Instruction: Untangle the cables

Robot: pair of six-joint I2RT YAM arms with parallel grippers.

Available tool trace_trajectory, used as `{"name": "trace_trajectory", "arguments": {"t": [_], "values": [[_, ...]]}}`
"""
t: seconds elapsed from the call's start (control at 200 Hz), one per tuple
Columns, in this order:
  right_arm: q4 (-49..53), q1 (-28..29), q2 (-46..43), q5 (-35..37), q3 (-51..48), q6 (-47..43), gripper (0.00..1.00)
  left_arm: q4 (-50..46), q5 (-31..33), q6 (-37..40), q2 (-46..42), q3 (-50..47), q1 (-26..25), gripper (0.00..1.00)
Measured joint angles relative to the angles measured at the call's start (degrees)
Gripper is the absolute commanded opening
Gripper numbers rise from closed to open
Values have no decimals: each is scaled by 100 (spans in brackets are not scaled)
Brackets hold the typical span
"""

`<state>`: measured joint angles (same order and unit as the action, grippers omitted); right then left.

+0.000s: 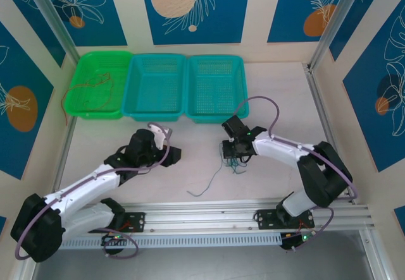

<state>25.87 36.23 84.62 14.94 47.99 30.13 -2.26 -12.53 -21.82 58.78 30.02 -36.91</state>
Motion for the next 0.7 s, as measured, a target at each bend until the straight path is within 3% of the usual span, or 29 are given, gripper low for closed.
{"name": "trace_trajectory", "arguments": {"t": [0.14, 0.28, 0.43, 0.565, 0.7], "values": [[-157, 4, -382, -184, 0, -179, 0, 699, -734, 68, 597, 289, -549, 54], [-166, 4, -391, -264, 0, -195, 0, 1775, -957, -264, 1495, 463, -1115, 59], [-192, 11, -396, -385, 0, -188, 0, 2861, -887, -820, 2396, 466, -1370, 59], [-264, 22, -522, -496, -92, -146, 0, 3412, -459, -1137, 2675, 466, -1386, 56], [-293, 50, -654, -623, -181, -81, 0, 3807, -199, -1429, 2785, 566, -1322, 46]]}}
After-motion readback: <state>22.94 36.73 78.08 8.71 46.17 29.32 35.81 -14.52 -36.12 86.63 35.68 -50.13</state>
